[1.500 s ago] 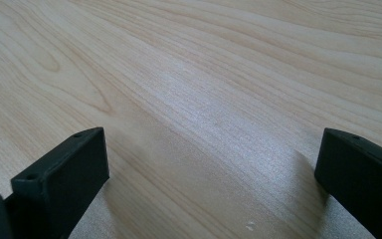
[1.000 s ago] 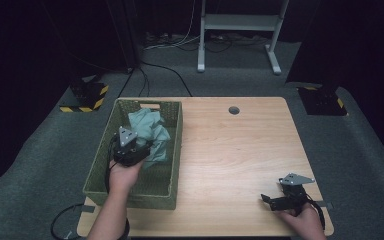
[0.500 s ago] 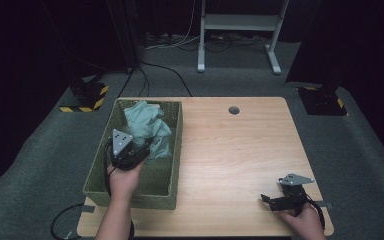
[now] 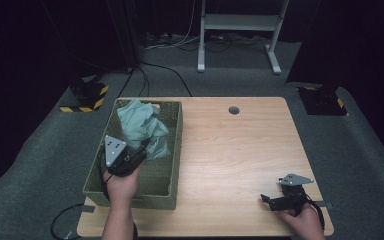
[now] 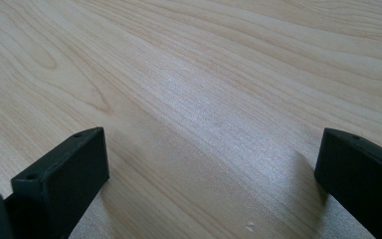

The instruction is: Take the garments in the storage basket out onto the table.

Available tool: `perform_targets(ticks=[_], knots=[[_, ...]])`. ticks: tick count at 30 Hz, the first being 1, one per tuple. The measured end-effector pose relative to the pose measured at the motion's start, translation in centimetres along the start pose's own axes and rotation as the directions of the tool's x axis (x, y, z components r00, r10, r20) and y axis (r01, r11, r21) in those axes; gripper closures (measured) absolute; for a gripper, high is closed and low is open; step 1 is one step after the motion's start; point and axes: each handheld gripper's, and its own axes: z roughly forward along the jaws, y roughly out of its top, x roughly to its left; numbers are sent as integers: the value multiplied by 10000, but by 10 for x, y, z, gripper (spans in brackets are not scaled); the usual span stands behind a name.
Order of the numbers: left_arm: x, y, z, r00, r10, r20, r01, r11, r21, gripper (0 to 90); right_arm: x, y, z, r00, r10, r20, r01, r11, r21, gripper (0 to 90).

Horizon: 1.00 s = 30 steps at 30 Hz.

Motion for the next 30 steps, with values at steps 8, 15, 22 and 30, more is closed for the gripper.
perform_targets(ticks=[8, 15, 22, 30], knots=[[1, -2, -16, 9999, -60, -141, 55, 9992, -389, 514, 1, 0, 0, 10000, -37, 67, 36, 10000, 46, 2], [-3, -7, -18, 9993, 26, -367, -38, 9994, -345, 513, 1, 0, 0, 10000, -31, 61, 30, 10000, 42, 2], [-9, -7, -21, 9989, 50, -472, -79, 9981, -610, 513, 0, 0, 0, 10000, -14, 26, 14, 10000, 14, 2], [-22, 0, -24, 9998, 177, -99, -186, 9952, -964, 512, 0, 0, 0, 10000, 4, 12, -4, 10000, 5, 2]])
